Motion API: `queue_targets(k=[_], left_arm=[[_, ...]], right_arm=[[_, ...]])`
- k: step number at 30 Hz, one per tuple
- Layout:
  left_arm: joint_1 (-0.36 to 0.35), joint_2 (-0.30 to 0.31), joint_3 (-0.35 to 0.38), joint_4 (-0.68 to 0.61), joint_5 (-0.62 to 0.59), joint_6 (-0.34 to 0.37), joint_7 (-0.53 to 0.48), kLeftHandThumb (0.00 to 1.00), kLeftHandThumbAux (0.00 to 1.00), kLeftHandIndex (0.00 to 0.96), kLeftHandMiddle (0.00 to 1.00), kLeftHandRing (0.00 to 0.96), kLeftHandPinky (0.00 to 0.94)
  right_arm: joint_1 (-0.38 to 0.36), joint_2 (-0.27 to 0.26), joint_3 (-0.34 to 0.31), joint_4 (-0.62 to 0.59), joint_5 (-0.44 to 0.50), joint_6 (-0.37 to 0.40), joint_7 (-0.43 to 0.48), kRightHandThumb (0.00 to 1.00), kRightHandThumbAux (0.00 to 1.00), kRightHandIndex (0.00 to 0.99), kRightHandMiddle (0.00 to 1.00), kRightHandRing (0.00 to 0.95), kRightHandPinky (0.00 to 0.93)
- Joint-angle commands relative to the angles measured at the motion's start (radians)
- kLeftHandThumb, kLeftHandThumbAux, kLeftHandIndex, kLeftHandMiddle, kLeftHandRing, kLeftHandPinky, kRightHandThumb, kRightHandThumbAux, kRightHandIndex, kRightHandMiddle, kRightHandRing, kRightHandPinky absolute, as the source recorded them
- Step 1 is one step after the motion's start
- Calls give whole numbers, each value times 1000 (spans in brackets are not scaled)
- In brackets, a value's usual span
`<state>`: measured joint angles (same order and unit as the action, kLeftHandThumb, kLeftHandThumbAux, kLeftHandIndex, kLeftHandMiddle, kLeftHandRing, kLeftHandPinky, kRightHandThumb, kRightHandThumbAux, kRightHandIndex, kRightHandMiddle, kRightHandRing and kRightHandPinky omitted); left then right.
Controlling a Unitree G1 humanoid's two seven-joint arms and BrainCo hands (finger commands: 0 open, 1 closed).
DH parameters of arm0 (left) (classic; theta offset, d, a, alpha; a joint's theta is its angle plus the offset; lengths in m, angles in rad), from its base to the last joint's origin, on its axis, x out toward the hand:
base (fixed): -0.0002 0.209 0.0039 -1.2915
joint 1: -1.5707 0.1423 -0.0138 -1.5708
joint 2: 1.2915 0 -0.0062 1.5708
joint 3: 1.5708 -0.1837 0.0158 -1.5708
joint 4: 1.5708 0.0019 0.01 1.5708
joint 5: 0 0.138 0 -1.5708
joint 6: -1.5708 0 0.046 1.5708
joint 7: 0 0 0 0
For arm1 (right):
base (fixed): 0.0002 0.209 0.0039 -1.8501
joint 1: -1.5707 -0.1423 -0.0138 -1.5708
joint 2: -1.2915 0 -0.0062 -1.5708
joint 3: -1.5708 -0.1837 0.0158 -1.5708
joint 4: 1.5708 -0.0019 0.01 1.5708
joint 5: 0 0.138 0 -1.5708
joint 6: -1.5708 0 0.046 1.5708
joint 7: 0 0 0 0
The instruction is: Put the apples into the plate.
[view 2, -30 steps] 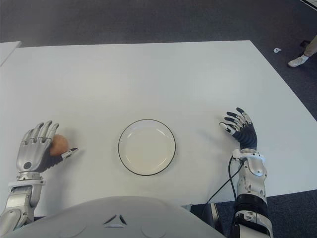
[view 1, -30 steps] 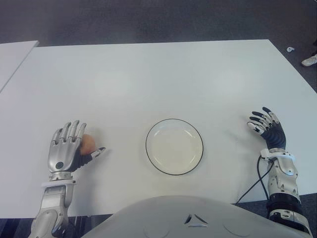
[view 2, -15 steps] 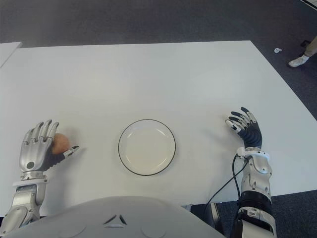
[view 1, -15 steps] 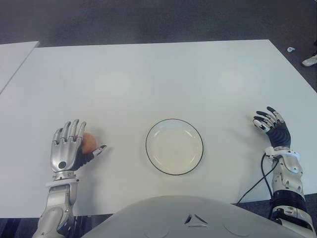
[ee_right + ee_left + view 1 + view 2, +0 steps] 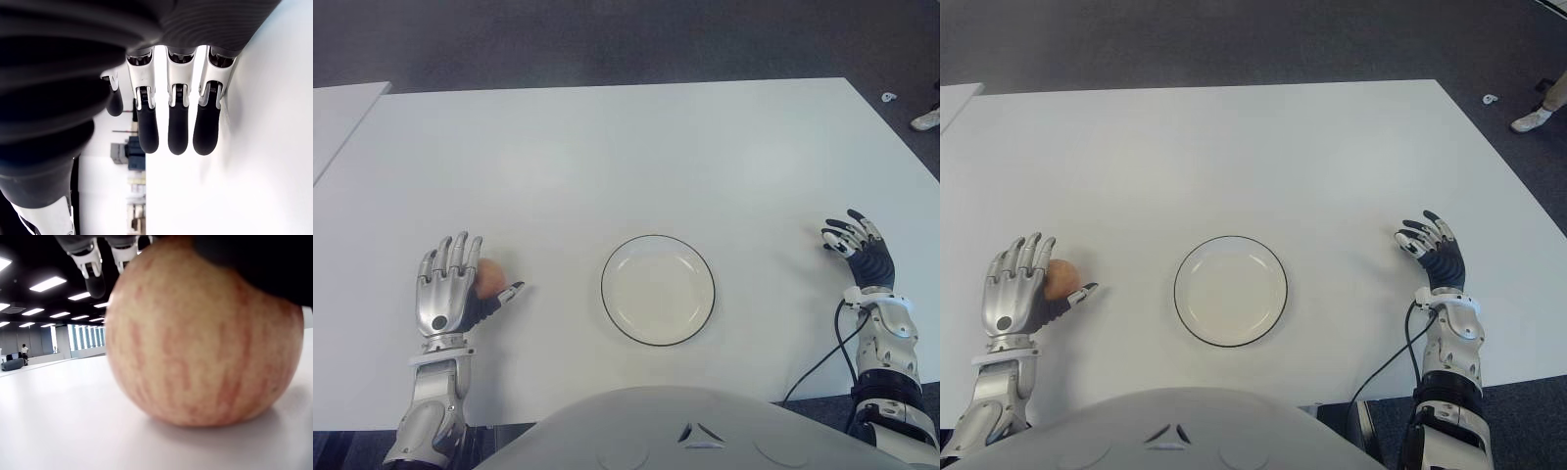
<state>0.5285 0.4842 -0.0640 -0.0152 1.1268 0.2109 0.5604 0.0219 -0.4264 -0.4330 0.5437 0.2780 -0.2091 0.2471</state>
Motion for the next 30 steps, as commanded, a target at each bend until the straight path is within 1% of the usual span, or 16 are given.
queue_targets(k=[1,3,4,5,6,7,8,9,10,11,14,17,19,22,25,30], left_arm=[[17,-17,-72,106,-14,-10,-25,340,224,54,16,0,1],[12,-16,-76,115,-19,-12,-12,353,229,83,37,13,24],[10,-15,-77,120,-22,-13,-5,385,247,133,83,56,77],[8,-12,-78,132,-28,-18,4,407,259,165,112,84,112],[4,-8,-79,144,-33,-24,10,440,282,195,158,132,161],[2,-4,-80,152,-38,-26,14,540,341,277,298,287,309],[0,-1,-83,156,-41,-27,16,606,378,329,388,386,405],[-2,2,-86,159,-42,-26,17,630,391,348,420,421,439],[-3,6,-89,161,-44,-26,18,709,486,372,459,492,519],[-5,11,-94,164,-40,-22,18,759,547,388,485,537,571],[-10,26,-109,173,-24,-8,14,825,619,413,508,638,688],[-14,46,-129,181,12,18,2,848,643,422,516,700,750],[-9,54,-134,173,13,26,-7,855,649,424,521,725,760],[17,56,-125,123,-22,27,-36,860,654,424,524,745,756],[40,53,-113,78,-71,19,-67,861,657,421,520,752,728],[35,58,-114,82,-107,11,-75,860,661,416,517,763,722]], right_arm=[[19,6,10,38,-13,59,-7,465,780,133,326,310,268],[17,2,9,40,-13,60,-7,458,780,133,322,308,269],[16,0,9,41,-13,61,-6,455,780,133,320,307,268],[16,-1,9,39,-14,60,-6,452,780,134,319,306,267],[16,-3,9,39,-14,60,-7,452,780,134,319,306,266],[16,-5,9,40,-15,60,-8,452,781,137,321,306,267],[14,-7,9,41,-15,61,-8,453,782,138,323,307,268],[14,-8,9,41,-15,62,-8,454,782,139,323,307,269],[13,-9,9,41,-15,64,-9,455,782,140,326,308,269],[12,-11,9,41,-14,67,-9,457,782,141,328,309,269],[12,-16,8,37,-13,79,-9,462,782,145,334,313,275],[11,-19,9,28,-15,85,-12,462,778,148,334,312,269],[10,-20,9,26,-16,84,-13,460,777,150,334,310,264],[9,-23,9,23,-15,88,-10,459,776,152,334,310,266],[10,-23,8,20,-13,89,-8,458,777,153,333,310,264],[11,-19,8,15,-15,87,-12,461,782,152,334,310,257]])
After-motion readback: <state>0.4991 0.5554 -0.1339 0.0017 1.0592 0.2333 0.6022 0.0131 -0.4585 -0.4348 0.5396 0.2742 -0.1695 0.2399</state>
